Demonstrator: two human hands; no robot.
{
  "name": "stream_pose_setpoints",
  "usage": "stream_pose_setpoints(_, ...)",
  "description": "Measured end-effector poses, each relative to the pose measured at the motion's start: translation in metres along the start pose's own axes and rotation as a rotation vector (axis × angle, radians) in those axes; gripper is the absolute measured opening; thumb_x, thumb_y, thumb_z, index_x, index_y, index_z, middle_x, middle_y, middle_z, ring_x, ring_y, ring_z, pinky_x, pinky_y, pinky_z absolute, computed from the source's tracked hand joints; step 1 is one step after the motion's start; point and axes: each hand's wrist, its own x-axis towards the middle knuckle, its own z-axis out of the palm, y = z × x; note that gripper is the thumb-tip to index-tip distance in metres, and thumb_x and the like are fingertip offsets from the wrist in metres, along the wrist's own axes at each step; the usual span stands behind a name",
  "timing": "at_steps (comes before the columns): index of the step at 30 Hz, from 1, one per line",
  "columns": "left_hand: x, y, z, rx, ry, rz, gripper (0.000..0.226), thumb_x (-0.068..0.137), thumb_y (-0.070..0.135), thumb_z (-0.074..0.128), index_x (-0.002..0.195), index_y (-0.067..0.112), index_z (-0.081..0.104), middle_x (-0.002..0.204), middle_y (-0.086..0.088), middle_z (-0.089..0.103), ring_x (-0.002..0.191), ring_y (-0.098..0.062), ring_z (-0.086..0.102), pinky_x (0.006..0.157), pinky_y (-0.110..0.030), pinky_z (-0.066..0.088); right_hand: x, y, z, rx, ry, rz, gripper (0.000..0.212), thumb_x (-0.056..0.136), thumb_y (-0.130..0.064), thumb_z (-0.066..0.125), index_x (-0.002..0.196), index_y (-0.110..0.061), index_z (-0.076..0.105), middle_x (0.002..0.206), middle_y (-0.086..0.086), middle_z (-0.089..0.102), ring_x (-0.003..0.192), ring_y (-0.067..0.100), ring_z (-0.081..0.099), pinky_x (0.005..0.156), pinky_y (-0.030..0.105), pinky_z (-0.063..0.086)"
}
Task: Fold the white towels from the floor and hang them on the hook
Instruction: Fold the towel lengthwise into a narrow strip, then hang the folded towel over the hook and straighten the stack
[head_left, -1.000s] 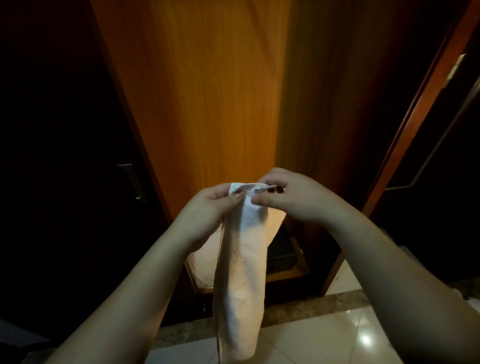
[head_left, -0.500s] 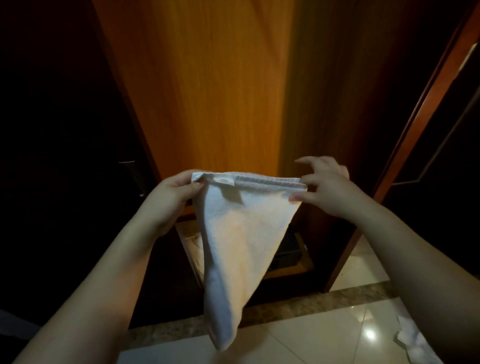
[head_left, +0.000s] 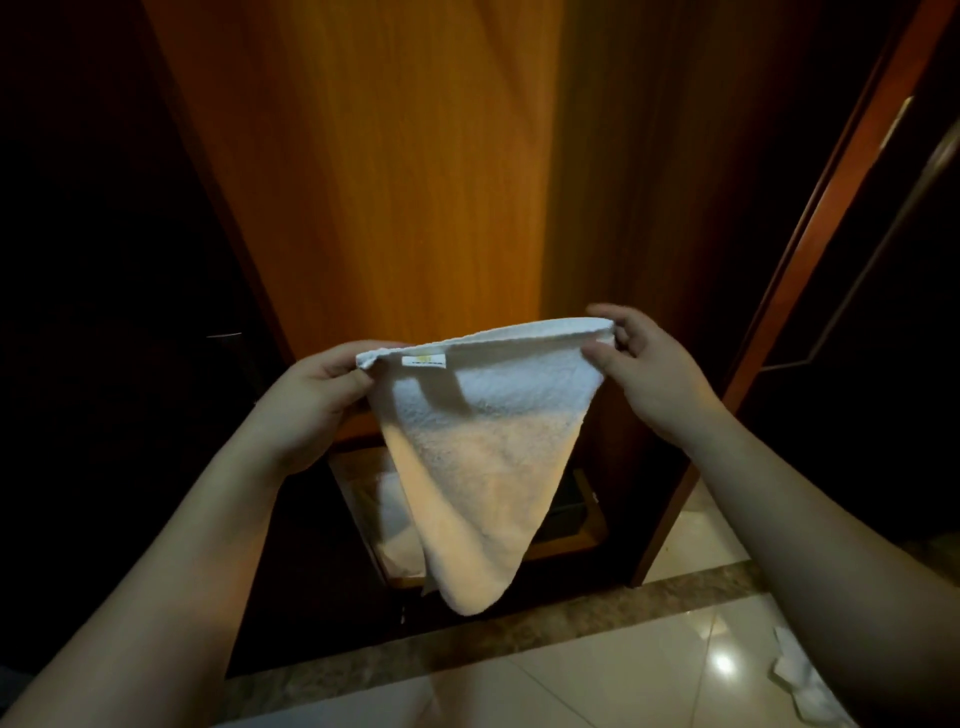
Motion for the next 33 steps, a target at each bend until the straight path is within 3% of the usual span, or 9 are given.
stream_pose_setpoints(1, 0.001, 0.001, 0.004, 0.018, 0.006, 0.01, 0.026, 0.092, 0.012, 0.052, 0.111, 0.011, 0.069, 0.102, 0.001, 0.077, 0.096, -0.014, 0.07, 0.079, -0.026, 0.058, 0.001, 0.0, 0.002, -0.021, 0.052, 0.005, 0.009, 0.098, -0.04, 0.06, 0.103, -0.048, 0.059, 0.089, -0.031, 0.065, 0.082, -0.014, 0.061, 0.063, 0.002, 0.042)
stream_pose_setpoints(3, 0.003, 0.002, 0.013, 0.039, 0.027, 0.035, 0.024, 0.097, 0.012, 0.05, 0.108, 0.017, 0.07, 0.099, 0.005, 0.076, 0.093, -0.01, 0.069, 0.079, -0.026, 0.056, 0.0, -0.002, 0.006, -0.035, 0.159, -0.022, 0.012, 0.102, -0.043, 0.053, 0.092, -0.043, 0.06, 0.089, -0.023, 0.064, 0.074, -0.013, 0.058, 0.059, 0.002, 0.04)
stream_pose_setpoints(7, 0.003, 0.01, 0.029, -0.056, 0.08, 0.104, 0.021, 0.09, 0.029, 0.059, 0.098, 0.025, 0.078, 0.096, 0.007, 0.076, 0.088, -0.007, 0.069, 0.071, -0.023, 0.057, -0.002, -0.012, 0.013, 0.006, 0.387, -0.13, 0.013, 0.105, -0.037, 0.047, 0.097, -0.043, 0.057, 0.09, -0.042, 0.06, 0.085, -0.02, 0.056, 0.066, -0.001, 0.038)
stream_pose_setpoints(10, 0.003, 0.016, 0.038, -0.078, 0.093, 0.136, 0.019, 0.092, 0.03, 0.062, 0.094, 0.031, 0.081, 0.095, 0.006, 0.077, 0.085, -0.007, 0.07, 0.066, -0.021, 0.056, 0.001, -0.012, 0.012, 0.014, 0.476, -0.163, 0.011, 0.104, -0.033, 0.048, 0.104, -0.034, 0.058, 0.09, -0.044, 0.059, 0.083, -0.02, 0.055, 0.066, 0.0, 0.038)
stream_pose_setpoints(18, 0.006, 0.022, 0.042, -0.136, 0.139, 0.126, 0.025, 0.088, 0.026, 0.058, 0.105, 0.016, 0.075, 0.095, -0.005, 0.077, 0.084, -0.018, 0.071, 0.068, -0.027, 0.058, 0.006, -0.027, -0.008, 0.044, 0.489, -0.299, 0.015, 0.098, -0.052, 0.051, 0.091, -0.041, 0.06, 0.081, -0.034, 0.062, 0.071, -0.012, 0.056, 0.059, 0.005, 0.04)
stream_pose_setpoints(22, 0.006, 0.023, 0.053, -0.187, 0.117, 0.094, 0.024, 0.091, 0.025, 0.057, 0.098, 0.02, 0.079, 0.094, -0.005, 0.077, 0.083, -0.017, 0.072, 0.066, -0.027, 0.059, 0.009, -0.017, -0.009, 0.151, 0.432, -0.15, 0.02, 0.088, -0.065, 0.055, 0.083, -0.049, 0.066, 0.075, -0.022, 0.067, 0.064, -0.004, 0.06, 0.053, 0.013, 0.044)
stream_pose_setpoints(27, 0.006, 0.021, 0.057, -0.225, 0.089, 0.005, 0.023, 0.093, 0.021, 0.059, 0.104, 0.02, 0.079, 0.103, -0.012, 0.076, 0.087, -0.023, 0.072, 0.069, -0.031, 0.057, 0.011, 0.003, -0.014, 0.432, 0.209, 0.101, 0.022, 0.095, -0.047, 0.061, 0.095, -0.03, 0.075, 0.095, 0.002, 0.077, 0.084, 0.021, 0.075, 0.063, 0.029, 0.057)
stream_pose_setpoints(33, 0.006, 0.023, 0.059, -0.217, 0.102, -0.001, 0.027, 0.087, 0.027, 0.058, 0.105, 0.026, 0.079, 0.101, -0.008, 0.077, 0.085, -0.022, 0.072, 0.067, -0.032, 0.056, 0.01, -0.005, -0.009, 0.286, 0.414, 0.014, 0.021, 0.088, -0.066, 0.057, 0.088, -0.051, 0.071, 0.087, -0.018, 0.075, 0.074, -0.001, 0.07, 0.053, 0.011, 0.048)
